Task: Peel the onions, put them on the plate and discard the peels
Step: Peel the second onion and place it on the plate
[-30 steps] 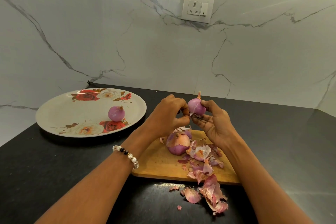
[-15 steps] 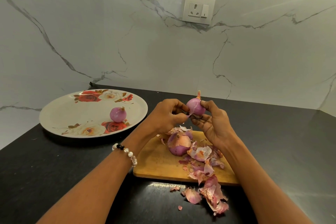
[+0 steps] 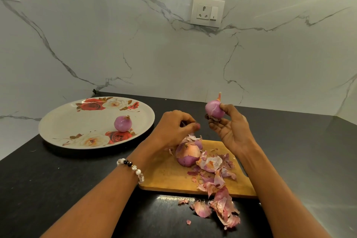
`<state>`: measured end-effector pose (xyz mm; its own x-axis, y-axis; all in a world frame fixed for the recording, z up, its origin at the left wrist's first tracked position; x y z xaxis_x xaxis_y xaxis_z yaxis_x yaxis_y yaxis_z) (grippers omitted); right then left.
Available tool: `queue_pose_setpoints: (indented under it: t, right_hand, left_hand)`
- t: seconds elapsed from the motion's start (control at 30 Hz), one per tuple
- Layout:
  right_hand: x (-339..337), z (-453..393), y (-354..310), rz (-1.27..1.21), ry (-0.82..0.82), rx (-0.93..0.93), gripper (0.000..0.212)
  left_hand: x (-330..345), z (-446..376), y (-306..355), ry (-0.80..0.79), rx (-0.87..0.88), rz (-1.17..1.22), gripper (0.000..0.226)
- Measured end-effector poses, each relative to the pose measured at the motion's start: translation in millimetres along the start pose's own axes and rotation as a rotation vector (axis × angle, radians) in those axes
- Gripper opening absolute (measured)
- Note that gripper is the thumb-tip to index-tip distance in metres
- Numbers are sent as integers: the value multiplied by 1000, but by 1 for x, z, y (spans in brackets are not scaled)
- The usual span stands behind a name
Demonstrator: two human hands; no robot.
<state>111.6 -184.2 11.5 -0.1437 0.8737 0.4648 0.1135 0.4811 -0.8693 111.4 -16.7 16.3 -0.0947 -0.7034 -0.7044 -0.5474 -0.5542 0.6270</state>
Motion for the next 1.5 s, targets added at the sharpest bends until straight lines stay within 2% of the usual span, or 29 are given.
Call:
queue_pose_setpoints:
  t: [0.1, 0.23, 0.4, 0.67, 0.77, 0.9, 1.07, 1.33, 1.5]
  right_hand:
    - [2, -2, -1, 17, -22, -14, 24]
    - [7, -2, -1, 4, -89, -45, 48]
    - [17, -1, 3, 55, -189, -38, 61]
    - [19, 0, 5, 150, -248, -43, 71]
    - [17, 1, 6, 222, -252, -46, 68]
    - [15, 0, 8, 285, -249, -36, 51]
    - [15, 0, 10, 261, -231, -3, 46]
    - [14, -2, 14, 225, -206, 38, 40]
    - [17, 0, 14, 282, -215, 13, 45]
  left_hand:
    - [-8, 1, 1, 178, 5, -3, 24]
    - [-17, 2, 4, 338, 91, 69, 17]
    - [-18, 3, 9, 383, 195, 85, 25]
    - [-19, 3, 10, 421, 271, 15, 18]
    - [-18, 2, 9, 409, 259, -34, 17]
    - [-14, -1, 4, 329, 205, -75, 14]
    - [-7, -4, 3, 237, 172, -162, 13]
    - [-9, 0, 10, 330, 276, -331, 9]
    - [-11, 5, 14, 378, 281, -363, 17]
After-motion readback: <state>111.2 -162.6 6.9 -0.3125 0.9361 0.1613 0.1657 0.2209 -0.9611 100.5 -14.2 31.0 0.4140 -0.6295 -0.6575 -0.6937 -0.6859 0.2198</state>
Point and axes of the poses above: each hand's wrist, its own z-axis away from the middle knuckle, its own x-axis out of the palm, y = z × x, the point moved 4 cm from there along -z, towards the middle knuckle, and after that the axes turned 11 degrees about -y, right-handed, at the moved point
